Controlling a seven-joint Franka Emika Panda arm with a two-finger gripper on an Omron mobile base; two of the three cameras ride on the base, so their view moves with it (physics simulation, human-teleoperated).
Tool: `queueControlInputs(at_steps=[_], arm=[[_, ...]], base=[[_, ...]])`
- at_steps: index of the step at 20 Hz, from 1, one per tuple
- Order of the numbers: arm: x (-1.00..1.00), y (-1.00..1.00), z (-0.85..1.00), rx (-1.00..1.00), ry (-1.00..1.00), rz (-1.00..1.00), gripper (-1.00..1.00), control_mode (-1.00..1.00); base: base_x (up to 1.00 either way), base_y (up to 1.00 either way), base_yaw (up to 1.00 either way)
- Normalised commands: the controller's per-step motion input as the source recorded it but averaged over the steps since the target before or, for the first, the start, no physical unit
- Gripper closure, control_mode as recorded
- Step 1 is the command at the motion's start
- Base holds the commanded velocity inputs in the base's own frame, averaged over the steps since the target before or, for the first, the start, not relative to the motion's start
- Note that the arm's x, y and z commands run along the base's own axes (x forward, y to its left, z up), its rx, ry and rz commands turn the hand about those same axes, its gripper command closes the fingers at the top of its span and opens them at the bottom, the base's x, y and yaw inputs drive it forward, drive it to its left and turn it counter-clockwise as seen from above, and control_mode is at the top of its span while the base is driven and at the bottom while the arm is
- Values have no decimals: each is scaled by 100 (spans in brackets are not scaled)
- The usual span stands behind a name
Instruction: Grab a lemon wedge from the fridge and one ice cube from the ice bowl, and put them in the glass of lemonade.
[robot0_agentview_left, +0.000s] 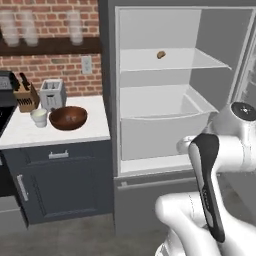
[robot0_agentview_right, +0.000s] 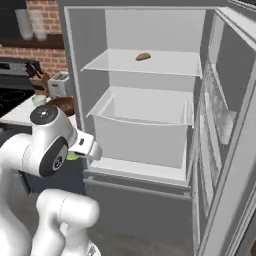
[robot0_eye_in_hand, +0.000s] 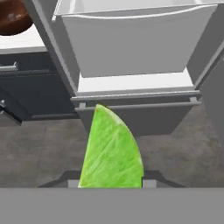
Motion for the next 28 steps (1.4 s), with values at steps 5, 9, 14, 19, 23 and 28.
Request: queueControlInputs(at_steps=[5, 9, 14, 19, 23, 28], arm=[[0, 0, 0, 0, 0, 0, 100, 100], [0, 0, 0, 0, 0, 0, 100, 100], [0, 0, 0, 0, 0, 0, 100, 100], [0, 0, 0, 0, 0, 0, 100, 100], [0, 0, 0, 0, 0, 0, 100, 100], [23, 1, 0, 0, 0, 0, 100, -100]], base=[[19, 100, 0], [78, 100, -3], [99, 100, -9], [100, 97, -10], [74, 56, -8], [9, 4, 0]])
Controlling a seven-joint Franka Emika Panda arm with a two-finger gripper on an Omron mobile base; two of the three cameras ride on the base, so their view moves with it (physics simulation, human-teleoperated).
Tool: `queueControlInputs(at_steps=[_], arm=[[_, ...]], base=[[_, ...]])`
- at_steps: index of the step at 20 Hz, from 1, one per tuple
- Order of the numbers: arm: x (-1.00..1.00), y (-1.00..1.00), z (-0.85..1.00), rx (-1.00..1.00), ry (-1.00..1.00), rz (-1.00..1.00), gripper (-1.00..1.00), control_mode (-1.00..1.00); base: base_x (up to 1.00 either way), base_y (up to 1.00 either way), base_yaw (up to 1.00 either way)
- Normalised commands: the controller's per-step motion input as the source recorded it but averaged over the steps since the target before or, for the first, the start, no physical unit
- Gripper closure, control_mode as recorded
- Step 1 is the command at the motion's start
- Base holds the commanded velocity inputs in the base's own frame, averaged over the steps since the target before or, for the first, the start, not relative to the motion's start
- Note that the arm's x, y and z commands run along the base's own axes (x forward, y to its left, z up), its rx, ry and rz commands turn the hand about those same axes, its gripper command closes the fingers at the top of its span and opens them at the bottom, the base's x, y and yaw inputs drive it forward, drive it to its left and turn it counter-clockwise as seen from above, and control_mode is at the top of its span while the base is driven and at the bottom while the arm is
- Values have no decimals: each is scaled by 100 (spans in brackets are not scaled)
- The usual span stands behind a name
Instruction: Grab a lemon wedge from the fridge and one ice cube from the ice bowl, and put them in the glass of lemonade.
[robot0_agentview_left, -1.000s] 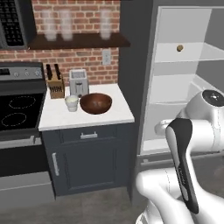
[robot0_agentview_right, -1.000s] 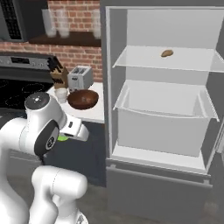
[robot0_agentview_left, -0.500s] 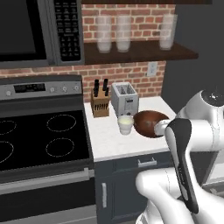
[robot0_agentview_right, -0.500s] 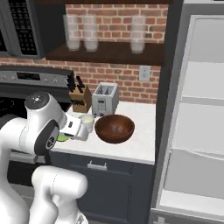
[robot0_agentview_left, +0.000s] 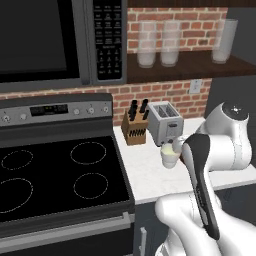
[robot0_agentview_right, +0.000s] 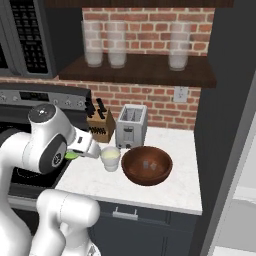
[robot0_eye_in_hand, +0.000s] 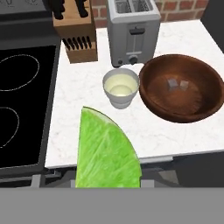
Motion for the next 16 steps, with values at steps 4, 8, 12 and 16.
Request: queueControlInputs(at_steps=[4, 8, 12, 16], arm=[[31, 0, 0, 0, 1, 0, 100, -100], [23, -15, -4, -1, 5, 7, 100, -100], [2, -23, 0, -6, 8, 15, 100, -100], [0, -12, 0, -11, 9, 17, 100, -100]], base=[[0, 0, 0], [0, 0, 0], [0, 0, 0], [0, 0, 0]])
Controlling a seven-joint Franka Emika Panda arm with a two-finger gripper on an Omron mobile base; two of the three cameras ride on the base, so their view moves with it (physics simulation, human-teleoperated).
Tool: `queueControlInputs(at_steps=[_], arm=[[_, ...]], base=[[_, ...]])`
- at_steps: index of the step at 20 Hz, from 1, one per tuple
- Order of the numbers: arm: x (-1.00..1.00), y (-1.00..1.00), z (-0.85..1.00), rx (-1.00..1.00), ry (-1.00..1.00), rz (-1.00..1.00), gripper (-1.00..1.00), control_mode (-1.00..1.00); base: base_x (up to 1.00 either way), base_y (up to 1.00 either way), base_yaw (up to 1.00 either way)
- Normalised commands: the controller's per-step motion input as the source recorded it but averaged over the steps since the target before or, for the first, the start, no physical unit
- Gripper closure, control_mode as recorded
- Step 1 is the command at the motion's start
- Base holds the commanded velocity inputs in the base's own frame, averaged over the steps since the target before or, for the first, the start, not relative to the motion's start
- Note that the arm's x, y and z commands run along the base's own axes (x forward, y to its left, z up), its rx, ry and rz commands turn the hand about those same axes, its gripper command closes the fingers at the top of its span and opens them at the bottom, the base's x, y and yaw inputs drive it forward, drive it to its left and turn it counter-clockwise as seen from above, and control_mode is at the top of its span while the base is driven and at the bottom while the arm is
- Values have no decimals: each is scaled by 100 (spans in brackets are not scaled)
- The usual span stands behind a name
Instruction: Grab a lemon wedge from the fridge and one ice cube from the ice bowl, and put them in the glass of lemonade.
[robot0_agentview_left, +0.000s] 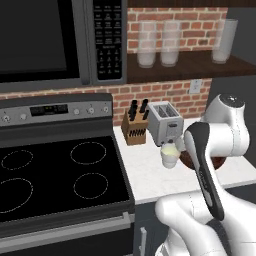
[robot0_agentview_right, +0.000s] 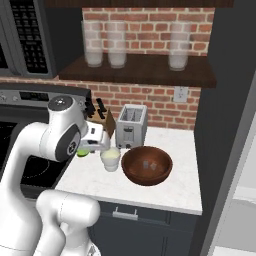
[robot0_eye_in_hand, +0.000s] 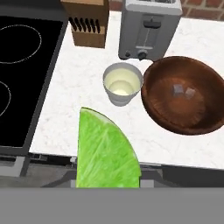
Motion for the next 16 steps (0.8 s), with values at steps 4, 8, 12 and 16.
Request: queueControlInputs(at_steps=[4, 8, 12, 16], arm=[[1, -37, -8, -15, 5, 21, 100, -100], [7, -20, -17, -23, 15, 29, 100, -100], [22, -3, -38, -30, 7, 42, 100, -100], [30, 0, -51, -30, 10, 55, 100, -100]], base=[[0, 0, 0], [0, 0, 0], [0, 0, 0], [0, 0, 0]])
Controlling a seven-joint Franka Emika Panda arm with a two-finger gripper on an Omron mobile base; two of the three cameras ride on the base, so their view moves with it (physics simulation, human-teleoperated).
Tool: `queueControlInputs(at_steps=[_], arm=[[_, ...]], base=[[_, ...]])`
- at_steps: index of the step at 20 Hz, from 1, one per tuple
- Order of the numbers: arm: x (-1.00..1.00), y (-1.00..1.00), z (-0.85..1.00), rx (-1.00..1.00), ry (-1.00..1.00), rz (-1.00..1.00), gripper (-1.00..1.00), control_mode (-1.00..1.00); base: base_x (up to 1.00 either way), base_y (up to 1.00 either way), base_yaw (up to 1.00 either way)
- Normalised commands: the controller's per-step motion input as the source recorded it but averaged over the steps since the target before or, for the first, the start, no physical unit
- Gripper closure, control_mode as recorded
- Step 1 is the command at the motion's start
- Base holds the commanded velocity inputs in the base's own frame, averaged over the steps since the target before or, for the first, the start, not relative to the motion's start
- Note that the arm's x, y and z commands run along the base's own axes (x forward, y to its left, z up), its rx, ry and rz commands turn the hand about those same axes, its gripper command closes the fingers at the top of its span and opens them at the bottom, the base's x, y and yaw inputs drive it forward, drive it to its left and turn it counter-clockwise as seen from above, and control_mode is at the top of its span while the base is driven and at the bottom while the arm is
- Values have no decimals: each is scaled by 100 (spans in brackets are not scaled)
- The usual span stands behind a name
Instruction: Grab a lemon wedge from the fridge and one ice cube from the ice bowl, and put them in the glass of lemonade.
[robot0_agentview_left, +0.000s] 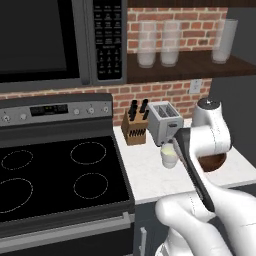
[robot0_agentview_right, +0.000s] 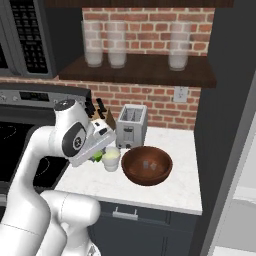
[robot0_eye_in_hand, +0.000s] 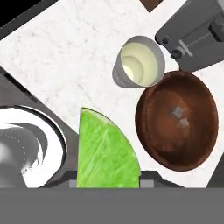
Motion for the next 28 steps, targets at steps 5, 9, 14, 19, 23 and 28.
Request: queueControlInputs(at_steps=[5, 9, 14, 19, 23, 28], arm=[[8, 0, -52, -31, 5, 61, 100, -100], [5, 0, -12, -30, 0, 51, 100, -100], [18, 0, 0, -29, 0, 42, 100, -100], [21, 0, 0, -28, 5, 39, 100, -100], [41, 0, -4, -27, 21, 34, 100, -100], [44, 7, -24, -25, 3, 10, 100, -100]], base=[[0, 0, 0], [0, 0, 0], [0, 0, 0], [0, 0, 0], [0, 0, 0], [0, 0, 0]])
